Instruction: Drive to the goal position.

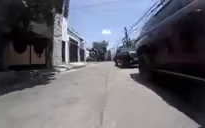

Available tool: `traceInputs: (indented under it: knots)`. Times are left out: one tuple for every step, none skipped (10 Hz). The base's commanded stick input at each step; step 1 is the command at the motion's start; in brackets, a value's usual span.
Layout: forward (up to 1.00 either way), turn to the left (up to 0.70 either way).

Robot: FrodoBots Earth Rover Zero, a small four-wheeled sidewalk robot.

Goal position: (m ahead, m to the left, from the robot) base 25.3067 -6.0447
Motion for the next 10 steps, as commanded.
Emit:
traceInputs:
  knots:
    - [1.0, 0.05]
    - [1.0, 0.05]
    - [1.0, 0.05]
    - [1.0, 0.05]
    - [1.0, 0.05]
    - [1.0, 0.05]
    - [1.0, 0.05]
    - [1.0, 0.05]
    - [1.0, 0.05]
    - [1.0, -0.19]
